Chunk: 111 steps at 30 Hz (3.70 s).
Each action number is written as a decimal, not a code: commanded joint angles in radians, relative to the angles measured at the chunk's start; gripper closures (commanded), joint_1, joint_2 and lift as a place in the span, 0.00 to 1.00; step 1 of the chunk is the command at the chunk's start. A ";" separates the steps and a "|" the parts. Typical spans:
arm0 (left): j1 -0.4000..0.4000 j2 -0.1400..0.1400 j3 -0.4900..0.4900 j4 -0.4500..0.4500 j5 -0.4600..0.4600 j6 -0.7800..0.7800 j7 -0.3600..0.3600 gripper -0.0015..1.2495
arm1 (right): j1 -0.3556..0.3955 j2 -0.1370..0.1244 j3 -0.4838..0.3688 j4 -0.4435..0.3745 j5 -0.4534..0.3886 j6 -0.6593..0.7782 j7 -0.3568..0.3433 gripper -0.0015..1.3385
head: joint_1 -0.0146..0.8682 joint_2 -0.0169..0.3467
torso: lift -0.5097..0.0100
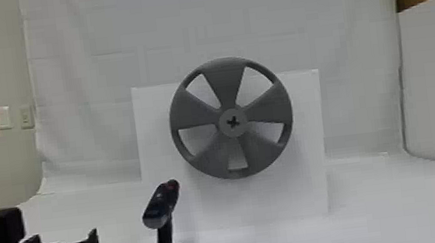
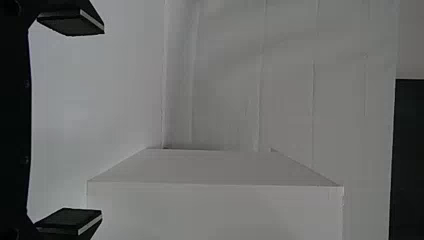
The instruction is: Grasp the drill and bring into the middle of wheel
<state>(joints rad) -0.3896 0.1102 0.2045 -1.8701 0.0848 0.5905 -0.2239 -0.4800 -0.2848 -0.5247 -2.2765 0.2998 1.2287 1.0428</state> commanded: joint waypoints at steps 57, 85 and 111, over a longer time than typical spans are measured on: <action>-0.006 0.000 0.006 -0.001 0.015 0.000 0.000 0.02 | 0.000 -0.001 0.003 -0.002 0.002 0.003 0.000 0.09 | 0.08 0.13 | 0.21; -0.011 0.000 0.003 -0.018 0.010 0.023 0.000 0.03 | 0.003 0.001 0.002 0.000 0.002 0.003 0.000 0.09 | 0.08 0.13 | 0.21; -0.017 0.000 0.000 -0.047 -0.002 0.075 0.000 0.03 | 0.003 -0.005 0.006 0.000 0.002 0.005 0.000 0.09 | 0.08 0.13 | 0.21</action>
<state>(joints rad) -0.4060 0.1103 0.2039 -1.9172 0.0826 0.6643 -0.2239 -0.4780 -0.2893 -0.5199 -2.2764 0.3022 1.2317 1.0430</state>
